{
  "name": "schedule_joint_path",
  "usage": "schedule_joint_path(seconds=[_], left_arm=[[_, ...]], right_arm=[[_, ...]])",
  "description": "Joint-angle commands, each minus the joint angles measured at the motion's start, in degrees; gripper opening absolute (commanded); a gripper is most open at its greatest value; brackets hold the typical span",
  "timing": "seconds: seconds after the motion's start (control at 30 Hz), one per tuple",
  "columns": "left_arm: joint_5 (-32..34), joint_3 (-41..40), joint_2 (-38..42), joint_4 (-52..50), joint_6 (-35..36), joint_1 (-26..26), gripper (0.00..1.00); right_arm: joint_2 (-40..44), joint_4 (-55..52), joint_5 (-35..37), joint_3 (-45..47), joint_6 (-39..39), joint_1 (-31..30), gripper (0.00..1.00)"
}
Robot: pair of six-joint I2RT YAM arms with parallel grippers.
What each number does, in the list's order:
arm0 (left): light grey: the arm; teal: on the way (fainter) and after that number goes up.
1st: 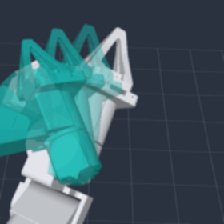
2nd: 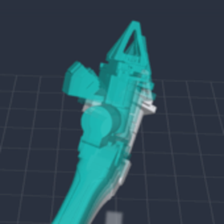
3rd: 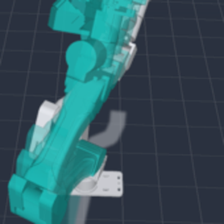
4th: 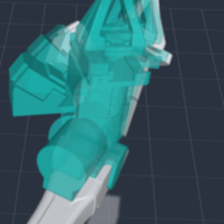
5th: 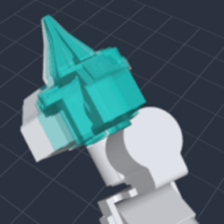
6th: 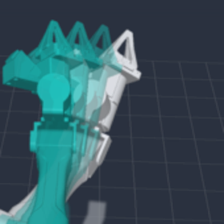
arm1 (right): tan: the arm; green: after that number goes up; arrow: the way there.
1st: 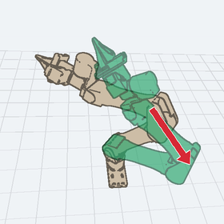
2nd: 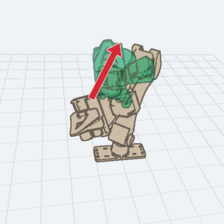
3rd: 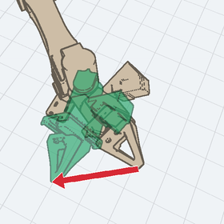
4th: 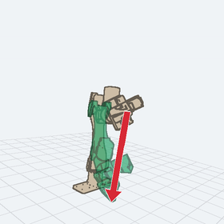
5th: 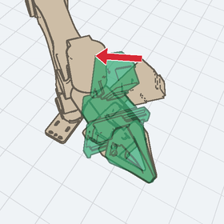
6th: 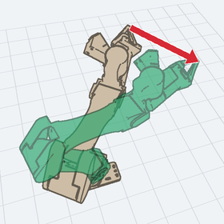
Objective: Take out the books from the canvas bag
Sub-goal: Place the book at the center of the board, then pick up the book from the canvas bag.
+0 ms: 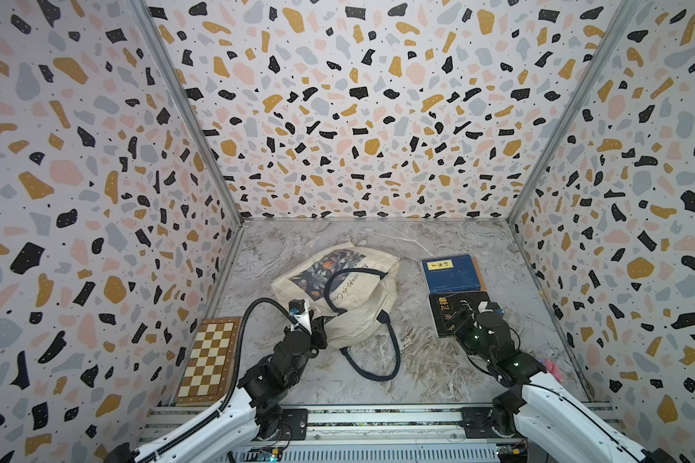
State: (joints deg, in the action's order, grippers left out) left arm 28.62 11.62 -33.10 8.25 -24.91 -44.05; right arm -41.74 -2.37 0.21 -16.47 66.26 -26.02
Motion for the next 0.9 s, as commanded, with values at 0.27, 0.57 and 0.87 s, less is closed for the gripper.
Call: schedule_joint_path(seconds=[0.27,0.57,0.87], left_arm=[[-1.20,7.07,5.88,-10.50,-4.18,-0.13,0.99],[1.33,21.33,9.04,-33.09,-5.25,-1.80,0.99],[-5.74,32.58,-1.55,-39.97,0.77,-2.13,0.99]], right_arm=[[-18.52,4.86,-14.29,-13.40,-17.75,-1.22,0.92],[-28.90,7.72,-21.43,-17.82,-24.38,-1.75,0.92],[-28.56,6.84,-22.37,-19.12,-28.45,-2.06,0.92]])
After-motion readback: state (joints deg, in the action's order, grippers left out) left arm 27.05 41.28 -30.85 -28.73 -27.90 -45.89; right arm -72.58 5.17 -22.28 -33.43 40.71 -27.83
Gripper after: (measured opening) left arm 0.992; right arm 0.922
